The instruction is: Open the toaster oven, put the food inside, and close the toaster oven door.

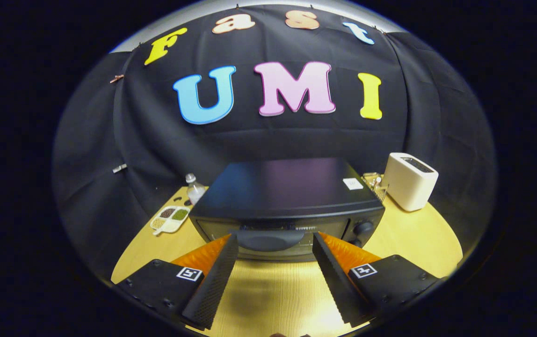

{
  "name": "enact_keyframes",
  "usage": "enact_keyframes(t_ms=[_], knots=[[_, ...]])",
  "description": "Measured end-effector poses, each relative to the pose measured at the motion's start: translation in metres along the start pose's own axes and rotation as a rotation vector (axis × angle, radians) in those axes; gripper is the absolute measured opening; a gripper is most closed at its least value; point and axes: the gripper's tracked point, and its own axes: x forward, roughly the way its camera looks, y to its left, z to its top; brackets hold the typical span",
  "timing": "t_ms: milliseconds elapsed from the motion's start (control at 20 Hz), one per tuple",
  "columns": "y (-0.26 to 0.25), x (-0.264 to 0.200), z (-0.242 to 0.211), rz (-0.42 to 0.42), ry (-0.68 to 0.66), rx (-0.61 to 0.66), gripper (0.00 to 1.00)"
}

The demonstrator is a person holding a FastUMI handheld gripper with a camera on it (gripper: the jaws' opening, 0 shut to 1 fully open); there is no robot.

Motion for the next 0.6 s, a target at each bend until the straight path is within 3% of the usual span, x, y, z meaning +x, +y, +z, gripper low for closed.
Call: enact_keyframes(t_ms=[300, 600], knots=[[-0.019, -0.051, 0.092, -0.027, -0.193, -0.037, 0.99], [-0.045, -0.101, 0.139, -0.099, -0.279, -0.009, 0.98]])
